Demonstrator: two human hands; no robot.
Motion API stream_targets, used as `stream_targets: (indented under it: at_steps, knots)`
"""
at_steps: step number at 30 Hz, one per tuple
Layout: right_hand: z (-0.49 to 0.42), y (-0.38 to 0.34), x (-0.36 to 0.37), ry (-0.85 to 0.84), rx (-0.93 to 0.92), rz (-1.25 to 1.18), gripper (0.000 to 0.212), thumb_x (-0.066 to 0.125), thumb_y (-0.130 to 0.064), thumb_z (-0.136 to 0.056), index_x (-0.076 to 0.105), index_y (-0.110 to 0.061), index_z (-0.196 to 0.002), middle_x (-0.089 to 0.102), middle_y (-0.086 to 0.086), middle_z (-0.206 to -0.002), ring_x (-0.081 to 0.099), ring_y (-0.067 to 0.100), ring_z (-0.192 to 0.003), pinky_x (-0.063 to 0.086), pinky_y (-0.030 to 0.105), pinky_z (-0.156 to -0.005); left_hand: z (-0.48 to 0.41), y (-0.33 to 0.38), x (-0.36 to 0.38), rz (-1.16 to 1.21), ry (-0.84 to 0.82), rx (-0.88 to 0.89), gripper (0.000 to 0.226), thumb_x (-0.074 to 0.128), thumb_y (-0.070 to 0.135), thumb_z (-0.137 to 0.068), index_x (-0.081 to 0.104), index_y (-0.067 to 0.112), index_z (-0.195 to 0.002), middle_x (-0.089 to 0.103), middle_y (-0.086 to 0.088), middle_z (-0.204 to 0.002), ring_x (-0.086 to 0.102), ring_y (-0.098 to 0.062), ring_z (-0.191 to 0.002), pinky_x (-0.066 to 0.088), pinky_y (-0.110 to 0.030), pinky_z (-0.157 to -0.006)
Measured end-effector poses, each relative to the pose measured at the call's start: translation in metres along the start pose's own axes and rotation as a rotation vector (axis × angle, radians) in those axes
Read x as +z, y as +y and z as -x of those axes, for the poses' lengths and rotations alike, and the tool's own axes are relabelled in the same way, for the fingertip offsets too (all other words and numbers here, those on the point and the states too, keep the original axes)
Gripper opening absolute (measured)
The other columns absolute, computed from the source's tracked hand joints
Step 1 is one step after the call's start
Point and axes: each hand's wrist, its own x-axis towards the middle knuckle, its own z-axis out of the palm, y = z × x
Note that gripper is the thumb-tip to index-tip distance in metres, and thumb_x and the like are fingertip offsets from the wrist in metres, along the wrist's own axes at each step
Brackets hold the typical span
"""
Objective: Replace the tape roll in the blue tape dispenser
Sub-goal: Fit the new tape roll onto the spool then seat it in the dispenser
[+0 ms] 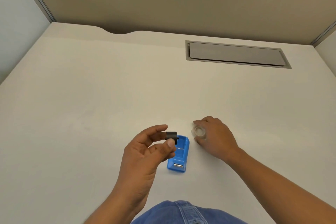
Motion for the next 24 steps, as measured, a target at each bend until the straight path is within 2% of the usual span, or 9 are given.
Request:
stream_targets:
  at_steps: [2, 4, 8, 11, 14, 17, 21, 24]
  knots:
    - [0.001, -0.001, -0.003, 0.037, -0.001, 0.008, 0.046, 0.067, -0.034, -0.081, 0.057, -0.033, -0.126, 0.060, -0.008, -0.121, 0.054, 0.018, -0.108, 0.044, 0.032, -0.093, 0.003, 0.002, 0.000, -0.012, -0.007, 0.002, 0.034, 0.075, 0.022, -0.064, 0.075, 0.021, -0.098, 0.079, -0.003, -0.093, 0.073, -0.019, -0.077, 0.054, -0.041, -0.086]
    - [0.006, -0.003, -0.009, 0.098, 0.016, -0.087, 0.046, 0.070, -0.032, -0.079, 0.060, -0.033, -0.124, 0.062, -0.009, -0.118, 0.056, 0.016, -0.107, 0.045, 0.032, -0.094, 0.006, 0.003, -0.001, -0.017, -0.002, 0.010, 0.028, 0.073, 0.017, -0.070, 0.076, 0.022, -0.097, 0.079, -0.004, -0.093, 0.073, -0.020, -0.078, 0.054, -0.043, -0.089]
    - [0.029, -0.024, -0.034, 0.158, 0.079, -0.582, 0.044, 0.079, -0.026, -0.076, 0.064, -0.035, -0.116, 0.065, -0.017, -0.112, 0.064, 0.001, -0.094, 0.052, 0.020, -0.076, 0.015, 0.006, -0.001, -0.063, -0.002, 0.029, 0.026, 0.071, 0.006, -0.077, 0.076, 0.024, -0.096, 0.079, -0.003, -0.094, 0.074, -0.024, -0.085, 0.052, -0.047, -0.094]
    - [0.055, -0.040, -0.055, 0.148, 0.086, -0.808, 0.044, 0.081, -0.020, -0.075, 0.066, -0.033, -0.115, 0.070, -0.016, -0.108, 0.067, 0.001, -0.094, 0.055, 0.018, -0.070, 0.021, 0.010, 0.000, -0.110, -0.023, 0.054, 0.029, 0.073, 0.004, -0.077, 0.076, 0.028, -0.093, 0.079, 0.001, -0.095, 0.073, -0.022, -0.092, 0.052, -0.043, -0.095]
    - [0.080, -0.048, -0.071, 0.142, 0.063, -0.940, 0.051, 0.082, -0.009, -0.073, 0.065, -0.029, -0.117, 0.073, -0.013, -0.106, 0.069, 0.009, -0.094, 0.055, 0.022, -0.072, 0.028, 0.011, 0.000, -0.128, -0.044, 0.081, 0.030, 0.074, 0.002, -0.076, 0.076, 0.027, -0.092, 0.079, 0.001, -0.095, 0.074, -0.020, -0.091, 0.053, -0.038, -0.090]
    - [0.101, -0.056, -0.083, 0.136, 0.031, -1.031, 0.048, 0.083, -0.005, -0.071, 0.068, -0.026, -0.111, 0.074, -0.008, -0.107, 0.070, 0.016, -0.094, 0.055, 0.025, -0.073, 0.036, 0.013, 0.001, -0.147, -0.085, 0.113, 0.032, 0.075, 0.000, -0.075, 0.076, 0.027, -0.092, 0.080, 0.001, -0.094, 0.074, -0.019, -0.091, 0.054, -0.033, -0.084]
    - [0.123, -0.066, -0.093, 0.127, -0.045, -1.143, 0.049, 0.089, -0.011, -0.063, 0.071, -0.028, -0.106, 0.075, 0.001, -0.105, 0.071, 0.021, -0.093, 0.055, 0.022, -0.076, 0.045, 0.013, 0.004, -0.178, -0.146, 0.157, 0.033, 0.075, -0.003, -0.076, 0.076, 0.027, -0.089, 0.079, 0.000, -0.093, 0.074, -0.020, -0.086, 0.058, -0.023, -0.071]
    - [0.133, -0.074, -0.098, 0.103, -0.110, -1.168, 0.052, 0.087, -0.026, -0.059, 0.071, -0.030, -0.108, 0.075, 0.004, -0.106, 0.071, 0.024, -0.097, 0.055, 0.023, -0.081, 0.049, 0.013, 0.006, -0.177, -0.161, 0.187, 0.031, 0.075, -0.005, -0.075, 0.077, 0.023, -0.089, 0.079, -0.001, -0.092, 0.074, -0.020, -0.082, 0.056, -0.018, -0.067]
